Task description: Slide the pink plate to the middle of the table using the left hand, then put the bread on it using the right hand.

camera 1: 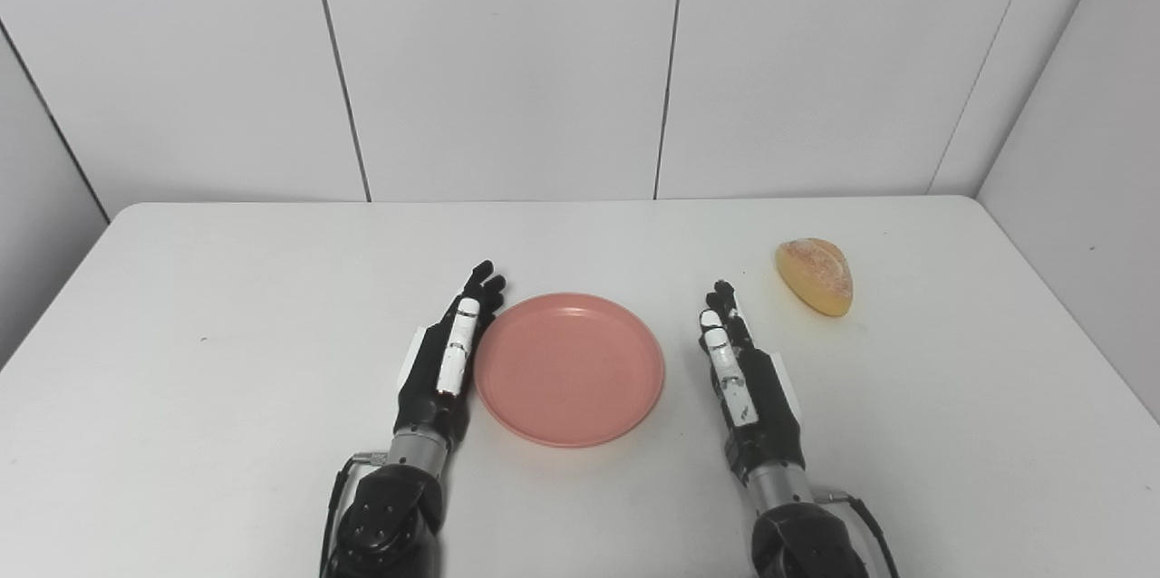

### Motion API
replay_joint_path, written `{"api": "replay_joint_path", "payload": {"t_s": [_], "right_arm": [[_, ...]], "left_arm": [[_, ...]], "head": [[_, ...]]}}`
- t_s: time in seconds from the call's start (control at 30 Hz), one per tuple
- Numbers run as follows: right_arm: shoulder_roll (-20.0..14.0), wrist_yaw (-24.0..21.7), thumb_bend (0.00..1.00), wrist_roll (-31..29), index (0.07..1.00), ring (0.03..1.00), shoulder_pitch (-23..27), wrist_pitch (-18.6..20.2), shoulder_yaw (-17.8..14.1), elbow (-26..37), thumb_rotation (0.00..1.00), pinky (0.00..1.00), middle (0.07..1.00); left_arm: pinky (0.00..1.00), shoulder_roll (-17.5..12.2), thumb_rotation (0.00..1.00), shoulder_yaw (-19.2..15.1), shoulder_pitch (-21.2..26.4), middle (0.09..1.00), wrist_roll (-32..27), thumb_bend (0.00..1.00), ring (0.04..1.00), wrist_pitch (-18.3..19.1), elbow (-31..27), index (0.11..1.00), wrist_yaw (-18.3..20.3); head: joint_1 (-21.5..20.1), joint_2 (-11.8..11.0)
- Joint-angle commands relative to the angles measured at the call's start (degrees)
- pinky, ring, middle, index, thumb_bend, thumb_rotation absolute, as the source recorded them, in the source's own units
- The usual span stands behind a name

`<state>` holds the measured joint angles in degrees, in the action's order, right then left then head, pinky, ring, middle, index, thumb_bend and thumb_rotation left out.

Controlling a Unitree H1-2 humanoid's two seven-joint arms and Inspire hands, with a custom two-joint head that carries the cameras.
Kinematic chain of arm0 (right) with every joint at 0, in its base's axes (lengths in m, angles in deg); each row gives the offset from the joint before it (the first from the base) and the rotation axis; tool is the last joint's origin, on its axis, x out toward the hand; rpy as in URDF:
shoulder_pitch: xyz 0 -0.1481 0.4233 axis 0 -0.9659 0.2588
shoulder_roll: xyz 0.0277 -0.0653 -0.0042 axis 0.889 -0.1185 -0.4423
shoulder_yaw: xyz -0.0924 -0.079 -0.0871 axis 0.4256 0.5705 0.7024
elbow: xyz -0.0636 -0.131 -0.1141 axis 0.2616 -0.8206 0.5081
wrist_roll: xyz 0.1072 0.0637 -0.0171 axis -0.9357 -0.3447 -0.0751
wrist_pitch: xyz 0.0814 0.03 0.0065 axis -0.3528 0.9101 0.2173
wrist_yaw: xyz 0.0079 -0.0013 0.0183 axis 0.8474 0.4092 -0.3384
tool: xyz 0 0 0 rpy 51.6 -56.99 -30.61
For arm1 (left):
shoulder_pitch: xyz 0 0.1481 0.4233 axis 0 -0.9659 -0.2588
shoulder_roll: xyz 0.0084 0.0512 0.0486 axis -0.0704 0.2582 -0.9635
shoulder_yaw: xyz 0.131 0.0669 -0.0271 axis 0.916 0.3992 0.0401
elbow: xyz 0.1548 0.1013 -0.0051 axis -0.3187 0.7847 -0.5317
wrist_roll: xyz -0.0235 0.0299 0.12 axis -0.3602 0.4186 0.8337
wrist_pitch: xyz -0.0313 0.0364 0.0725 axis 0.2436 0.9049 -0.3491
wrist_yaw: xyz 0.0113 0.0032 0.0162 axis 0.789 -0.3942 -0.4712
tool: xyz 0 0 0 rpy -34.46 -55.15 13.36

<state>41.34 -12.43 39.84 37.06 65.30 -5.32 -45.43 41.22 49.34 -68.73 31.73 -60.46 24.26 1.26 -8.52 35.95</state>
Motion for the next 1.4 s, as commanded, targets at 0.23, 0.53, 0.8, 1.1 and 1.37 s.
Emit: {"api": "replay_joint_path", "payload": {"t_s": [0.23,0.53,0.8,1.1,1.37], "right_arm": [[-2.2,1.0,0.63,1.7,1.000,1.000,4.3,-3.8,-1.7,1.1,0.85,1.00,1.000],[-4.2,2.7,0.55,3.8,1.000,1.000,6.3,-8.6,-2.9,-1.3,0.89,1.00,1.000],[-8.1,4.8,0.61,11.5,1.000,1.000,8.3,-8.5,-2.7,-1.9,0.91,1.00,0.997],[-10.9,6.4,0.58,17.6,0.978,0.964,10.0,-6.4,-2.5,-0.3,0.86,0.95,0.980],[-12.6,7.8,0.55,22.5,0.984,0.963,12.5,-3.7,-3.2,0.6,0.81,0.92,0.979]], "left_arm": [[0.99,0.1,1.00,0.7,-0.8,0.967,2.7,0.41,0.978,-6.4,1.2,0.946,-1.4],[0.99,1.1,1.00,-0.1,-0.4,0.975,2.7,0.41,0.979,-10.7,3.1,0.959,-2.7],[0.98,0.8,1.00,0.1,0.0,0.990,5.7,0.44,0.984,-8.7,4.5,0.973,-5.5],[1.00,0.5,1.00,-0.4,0.1,0.997,5.4,0.48,0.999,-7.3,5.1,0.977,-5.2],[1.00,-0.3,1.00,0.0,-0.3,1.000,5.2,0.49,1.000,-6.1,5.3,0.985,-4.0]], "head": [[0.2,-0.2],[0.2,-0.6],[-1.5,-1.5],[-4.5,-2.2],[-5.3,-2.0]]}}
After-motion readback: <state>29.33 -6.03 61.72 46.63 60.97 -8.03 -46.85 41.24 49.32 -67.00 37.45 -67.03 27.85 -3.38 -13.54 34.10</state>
